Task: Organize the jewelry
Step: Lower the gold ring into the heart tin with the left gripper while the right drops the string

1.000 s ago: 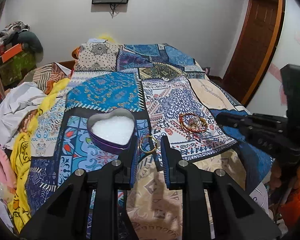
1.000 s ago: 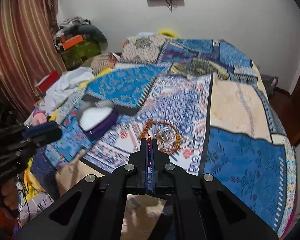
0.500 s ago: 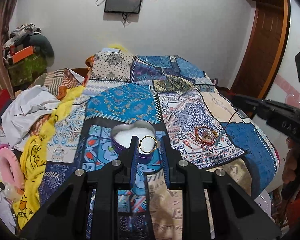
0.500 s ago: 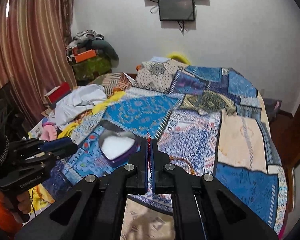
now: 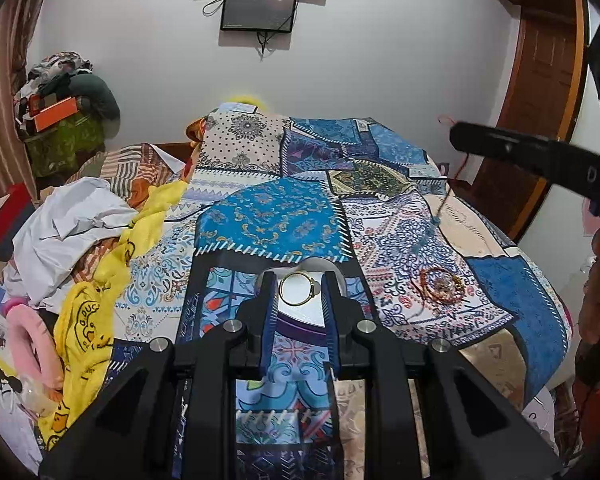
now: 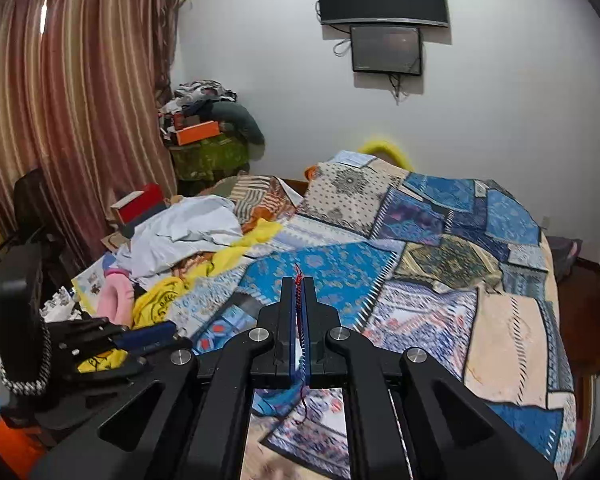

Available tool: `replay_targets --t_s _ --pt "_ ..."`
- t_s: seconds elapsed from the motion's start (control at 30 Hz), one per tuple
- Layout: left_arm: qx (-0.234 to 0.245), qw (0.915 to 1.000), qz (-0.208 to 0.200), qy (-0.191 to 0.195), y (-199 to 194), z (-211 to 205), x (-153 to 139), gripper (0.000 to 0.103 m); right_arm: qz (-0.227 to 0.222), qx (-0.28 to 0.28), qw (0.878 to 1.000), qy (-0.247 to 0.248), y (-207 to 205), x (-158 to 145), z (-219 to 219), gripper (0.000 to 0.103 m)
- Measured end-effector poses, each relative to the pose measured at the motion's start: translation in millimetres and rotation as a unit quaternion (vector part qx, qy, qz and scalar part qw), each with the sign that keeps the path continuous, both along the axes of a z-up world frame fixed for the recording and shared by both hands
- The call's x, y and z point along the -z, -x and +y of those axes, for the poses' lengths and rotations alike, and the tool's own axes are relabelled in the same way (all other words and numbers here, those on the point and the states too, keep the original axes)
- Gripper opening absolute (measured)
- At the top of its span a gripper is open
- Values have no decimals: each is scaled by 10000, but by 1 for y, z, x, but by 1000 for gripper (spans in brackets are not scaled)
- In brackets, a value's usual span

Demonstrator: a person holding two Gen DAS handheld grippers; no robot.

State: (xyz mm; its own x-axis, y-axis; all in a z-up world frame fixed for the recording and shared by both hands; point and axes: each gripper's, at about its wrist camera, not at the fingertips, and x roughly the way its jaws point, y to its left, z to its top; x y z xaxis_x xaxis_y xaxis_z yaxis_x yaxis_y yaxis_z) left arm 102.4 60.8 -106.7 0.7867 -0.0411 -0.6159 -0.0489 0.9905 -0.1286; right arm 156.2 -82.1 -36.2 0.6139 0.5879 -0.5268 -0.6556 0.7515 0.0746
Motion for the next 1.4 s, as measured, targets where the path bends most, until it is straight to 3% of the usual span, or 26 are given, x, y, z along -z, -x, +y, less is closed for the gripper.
replay_targets --t_s 0.4,1.0,1.4 --pt "3 9996 280 55 -26 11 23 21 256 -361 9990 -10 -17 16 31 2" --pt "148 9962 817 243 -64 14 71 21 1309 -341 9888 628 -58 91 54 2" --pt "353 9940 988 299 -78 8 81 21 2117 -469 9745 583 -71 109 52 3"
